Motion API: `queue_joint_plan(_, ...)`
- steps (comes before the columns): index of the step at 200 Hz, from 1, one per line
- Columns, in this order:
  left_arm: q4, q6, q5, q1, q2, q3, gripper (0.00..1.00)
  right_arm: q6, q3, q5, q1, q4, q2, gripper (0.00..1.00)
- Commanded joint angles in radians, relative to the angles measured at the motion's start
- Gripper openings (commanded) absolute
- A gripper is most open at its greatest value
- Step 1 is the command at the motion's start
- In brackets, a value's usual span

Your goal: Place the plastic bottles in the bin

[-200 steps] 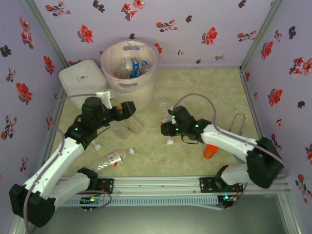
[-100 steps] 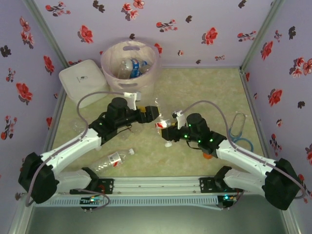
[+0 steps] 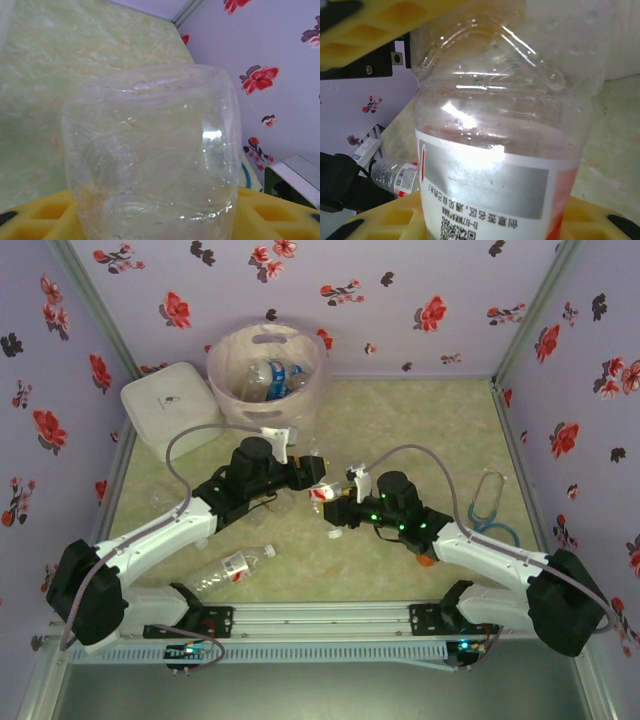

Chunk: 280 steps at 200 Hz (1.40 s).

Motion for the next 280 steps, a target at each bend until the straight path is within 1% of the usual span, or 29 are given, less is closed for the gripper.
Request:
queue_joint_plan(1,0.033,0.026,0.010,-0.009,0.011,0.044,0.52,-0.017,0.045,-0.049,0.021,-0.004,0.035,0.36)
queue_joint_plan(11,0.028,0.027,0.009,-0.009,0.014,0.047,0.51,-0.021,0.055,-0.056,0.022,-0.019,0.040,0.39)
queue_joint_plan(39,0.012,0.042,0.007,0.002,0.006,0.056,0.48,-0.041,0.065,-0.045,0.022,-0.063,0.024,0.59)
queue_joint_plan(51,-0.012,0.062,0.008,0.015,-0.003,0.071,0.46,-0.060,0.079,-0.031,0.020,-0.111,0.011,0.64)
queue_joint_plan(79,-0.162,0.189,0.008,0.067,-0.027,0.186,0.41,-0.109,0.117,0.006,0.019,-0.241,-0.030,0.93)
queue_joint_plan(88,-0.219,0.236,0.008,0.086,-0.030,0.242,0.41,-0.113,0.114,0.023,0.018,-0.262,-0.050,0.99)
queue_joint_plan(128,-0.388,0.402,0.008,0.171,-0.032,0.491,0.37,-0.111,0.090,0.109,0.011,-0.316,-0.141,1.00)
queue_joint_plan(149,-0.402,0.466,-0.002,0.232,-0.027,0.615,0.32,-0.104,0.083,0.146,0.007,-0.336,-0.167,0.99)
queue_joint_plan(185,-0.380,0.572,-0.098,0.328,0.048,0.786,0.24,-0.091,0.085,0.172,0.003,-0.378,-0.195,0.99)
queue_joint_plan(224,-0.364,0.631,-0.171,0.399,0.216,0.934,0.12,-0.096,0.089,0.195,0.003,-0.429,-0.218,0.99)
queue_joint_plan(240,-0.374,0.655,-0.182,0.418,0.295,0.993,0.09,-0.095,0.094,0.201,0.003,-0.464,-0.234,0.99)
queue_joint_plan(246,-0.390,0.656,-0.182,0.421,0.329,1.020,0.08,-0.093,0.095,0.205,0.003,-0.476,-0.244,0.99)
queue_joint_plan(263,-0.469,0.736,-0.178,0.426,0.430,1.112,0.05,-0.093,0.097,0.235,0.003,-0.515,-0.276,0.99)
queue_joint_plan(280,-0.576,0.776,-0.137,0.434,0.529,1.213,0.02,-0.099,0.097,0.260,0.003,-0.550,-0.314,0.99)
